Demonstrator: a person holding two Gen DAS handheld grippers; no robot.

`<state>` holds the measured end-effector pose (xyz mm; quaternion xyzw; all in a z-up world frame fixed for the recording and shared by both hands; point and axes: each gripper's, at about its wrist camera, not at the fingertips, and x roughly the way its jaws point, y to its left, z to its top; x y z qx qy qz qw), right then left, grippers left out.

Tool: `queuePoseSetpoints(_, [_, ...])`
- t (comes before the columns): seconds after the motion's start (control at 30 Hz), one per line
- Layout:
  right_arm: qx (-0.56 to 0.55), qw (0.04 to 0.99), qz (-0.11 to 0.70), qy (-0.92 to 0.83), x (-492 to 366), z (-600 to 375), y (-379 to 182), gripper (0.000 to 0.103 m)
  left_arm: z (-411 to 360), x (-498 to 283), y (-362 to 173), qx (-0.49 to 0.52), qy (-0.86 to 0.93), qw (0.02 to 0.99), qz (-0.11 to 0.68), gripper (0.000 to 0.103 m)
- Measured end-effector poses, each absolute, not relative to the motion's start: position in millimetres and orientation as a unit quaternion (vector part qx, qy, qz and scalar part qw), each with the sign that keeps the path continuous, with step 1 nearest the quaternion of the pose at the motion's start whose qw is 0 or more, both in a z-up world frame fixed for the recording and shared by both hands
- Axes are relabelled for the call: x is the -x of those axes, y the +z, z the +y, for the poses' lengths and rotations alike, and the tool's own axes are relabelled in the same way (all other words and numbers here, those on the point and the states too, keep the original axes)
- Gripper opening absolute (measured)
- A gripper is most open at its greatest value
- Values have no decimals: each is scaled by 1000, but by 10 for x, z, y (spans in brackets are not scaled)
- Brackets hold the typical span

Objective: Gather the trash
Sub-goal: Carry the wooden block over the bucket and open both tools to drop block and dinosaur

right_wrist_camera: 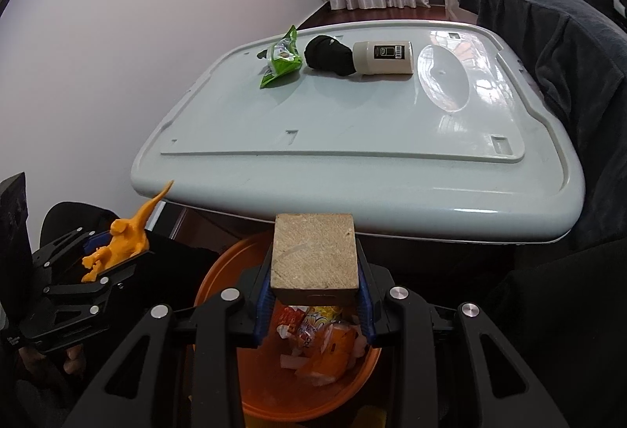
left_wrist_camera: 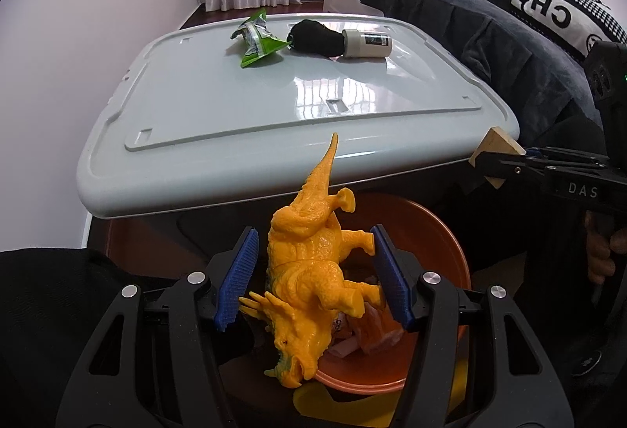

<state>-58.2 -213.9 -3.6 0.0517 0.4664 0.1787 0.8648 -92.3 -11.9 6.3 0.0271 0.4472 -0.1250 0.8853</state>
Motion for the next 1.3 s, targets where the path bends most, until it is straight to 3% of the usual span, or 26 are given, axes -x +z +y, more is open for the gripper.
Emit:
queuePoseSetpoints(0.57, [-30, 857, 474, 202, 755, -1989, -53, 35, -293, 887, -169, -52, -133, 850, 506, 59])
queuePoseSetpoints(0.63, [-28, 852, 481, 204, 738, -1969, -87, 44, -304, 889, -186, -57, -129, 849, 509, 70])
queuePoseSetpoints(0.67, [-28, 850, 485, 204, 731, -1960, -107, 56, -309, 887, -187, -58, -127, 849, 510, 78])
queuePoseSetpoints(0.7, [-28, 851, 485, 200, 732, -1957, -114, 59, -308, 891, -187, -59, -126, 850, 508, 79])
queuePoseSetpoints(1.3, [-48, 853, 488, 181, 701, -2083, -98, 59, -310, 866, -198, -69, -117, 850, 509, 79])
